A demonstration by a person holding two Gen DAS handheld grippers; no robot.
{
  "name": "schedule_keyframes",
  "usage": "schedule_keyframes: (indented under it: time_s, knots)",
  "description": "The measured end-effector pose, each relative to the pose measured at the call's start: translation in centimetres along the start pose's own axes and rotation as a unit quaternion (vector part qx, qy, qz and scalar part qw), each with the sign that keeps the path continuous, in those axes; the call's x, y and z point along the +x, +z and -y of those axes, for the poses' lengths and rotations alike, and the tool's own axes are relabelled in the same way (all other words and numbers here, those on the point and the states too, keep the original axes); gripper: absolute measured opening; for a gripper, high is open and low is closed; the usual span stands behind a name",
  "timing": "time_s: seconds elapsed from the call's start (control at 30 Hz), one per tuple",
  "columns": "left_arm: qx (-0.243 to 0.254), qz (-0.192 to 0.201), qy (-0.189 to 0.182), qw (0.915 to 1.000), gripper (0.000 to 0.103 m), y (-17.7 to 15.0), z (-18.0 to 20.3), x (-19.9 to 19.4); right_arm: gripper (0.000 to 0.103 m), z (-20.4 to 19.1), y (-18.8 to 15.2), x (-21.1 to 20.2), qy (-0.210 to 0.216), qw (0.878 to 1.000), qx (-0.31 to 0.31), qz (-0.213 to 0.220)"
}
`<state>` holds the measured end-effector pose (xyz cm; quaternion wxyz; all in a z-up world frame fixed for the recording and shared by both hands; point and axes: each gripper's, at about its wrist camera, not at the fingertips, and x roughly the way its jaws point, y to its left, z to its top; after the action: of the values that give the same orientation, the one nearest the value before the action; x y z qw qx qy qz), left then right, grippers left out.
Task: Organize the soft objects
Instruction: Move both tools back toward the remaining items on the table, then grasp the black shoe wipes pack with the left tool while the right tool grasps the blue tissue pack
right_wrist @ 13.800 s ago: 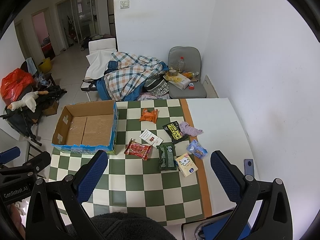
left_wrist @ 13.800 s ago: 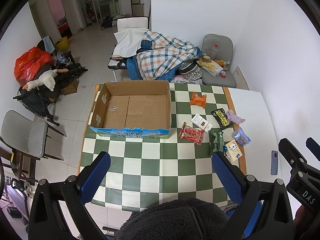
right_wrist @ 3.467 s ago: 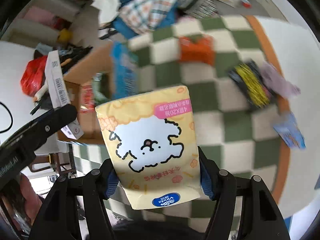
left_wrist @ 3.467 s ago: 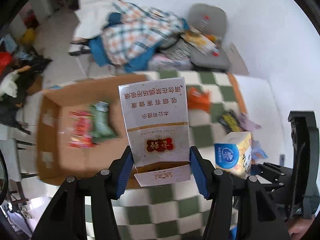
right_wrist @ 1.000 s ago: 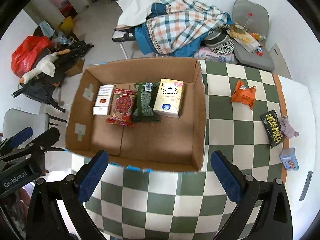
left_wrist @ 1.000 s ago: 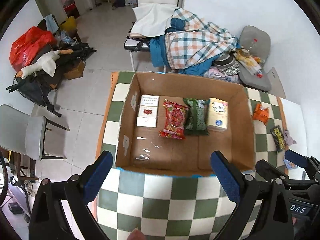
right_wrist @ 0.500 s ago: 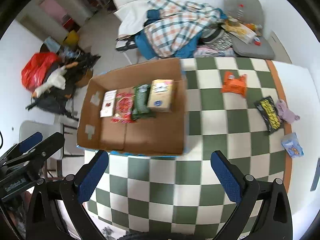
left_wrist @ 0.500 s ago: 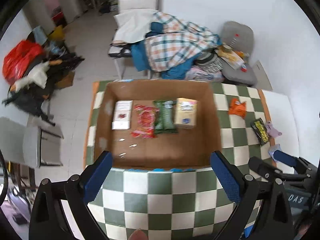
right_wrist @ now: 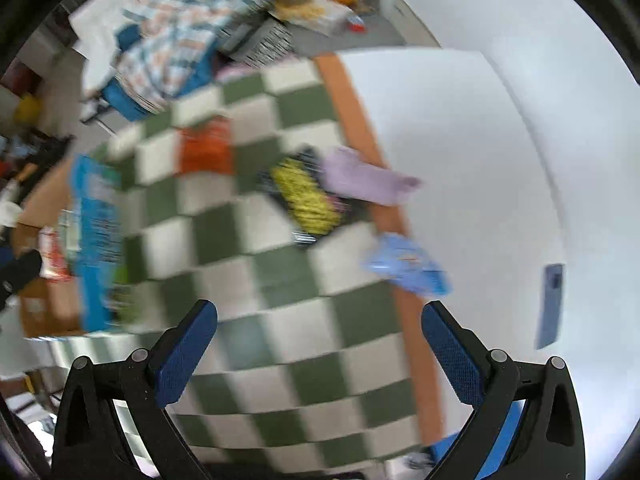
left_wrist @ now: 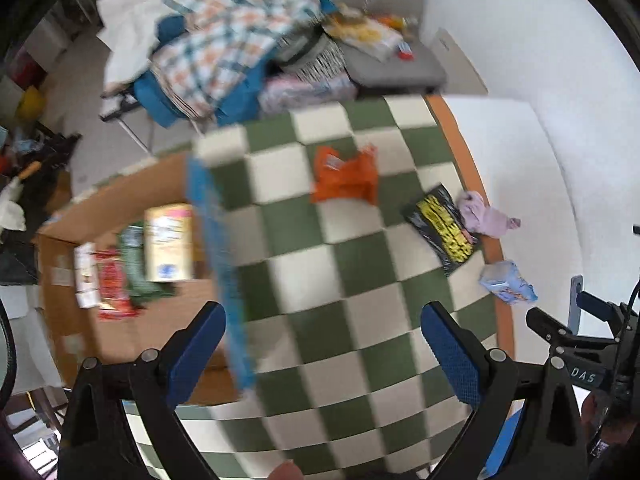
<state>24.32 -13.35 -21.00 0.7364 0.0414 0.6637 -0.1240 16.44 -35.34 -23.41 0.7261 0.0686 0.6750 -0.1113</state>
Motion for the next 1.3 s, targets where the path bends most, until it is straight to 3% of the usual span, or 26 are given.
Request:
schedule_keyframes:
  time_s: [0.2, 0.27, 0.3, 0.33, 0.4, 0.47, 0.67, 0.73, 0.8, 0.83, 1.03, 1.2, 1.3]
  knots:
    - [0.009, -0.08, -0.021, 0.9966, 0.1, 1.9, 6.7, 7.9, 0.103, 6.2, 1.1, 6.9, -0.022, 0.998, -0.029, -0.055]
    - [0.013, -0.096, -0.013, 0.9952, 0.1, 2.3, 8.1, 9.9, 0.095, 7.1, 1.2, 9.5, -0.01, 0.996, -0.041, -0.078]
    - [0.013, -0.104, -0.012, 0.9944, 0.1, 2.4, 8.7, 10.8, 0.084, 7.6, 1.4, 10.7, -0.007, 0.995, -0.041, -0.091]
    - [0.01, -0.115, -0.015, 0.9932, 0.1, 2.7, 9.3, 12.0, 0.066, 7.8, 1.4, 11.6, -0.008, 0.994, -0.04, -0.101]
    - [-0.002, -0.132, -0.024, 0.9909, 0.1, 3.0, 9.9, 13.7, 0.047, 9.1, 1.8, 13.6, 0.002, 0.993, -0.023, -0.119]
    - [-0.021, -0.145, -0.035, 0.9886, 0.1, 3.6, 10.2, 15.2, 0.047, 10.8, 2.4, 14.1, 0.024, 0.994, 0.004, -0.108]
    - [-0.077, -0.169, -0.069, 0.9802, 0.1, 5.3, 11.5, 19.0, 0.049, 15.2, 4.6, 14.3, 0.036, 0.994, 0.052, -0.092]
    - [-0.079, -0.172, -0.069, 0.9796, 0.1, 5.6, 12.2, 19.8, 0.072, 16.0, 5.0, 14.2, 0.044, 0.994, 0.049, -0.085]
    - [-0.075, -0.175, -0.064, 0.9797, 0.1, 5.7, 13.1, 20.5, 0.084, 16.3, 5.3, 13.5, 0.057, 0.995, 0.04, -0.075]
    - [-0.071, -0.176, -0.06, 0.9801, 0.1, 5.7, 13.6, 20.8, 0.084, 16.3, 5.4, 13.3, 0.059, 0.995, 0.034, -0.073]
    - [-0.036, -0.169, -0.024, 0.9847, 0.1, 5.5, 16.1, 22.0, 0.085, 14.5, 6.0, 13.2, 0.031, 0.995, -0.056, -0.073]
    - [0.007, -0.152, 0.025, 0.988, 0.1, 4.6, 15.4, 20.9, 0.085, 12.6, 7.0, 14.8, -0.005, 0.986, -0.145, -0.084]
    - [-0.001, -0.15, 0.04, 0.9879, 0.1, 4.3, 13.9, 20.3, 0.097, 12.5, 7.7, 16.1, -0.005, 0.981, -0.166, -0.097]
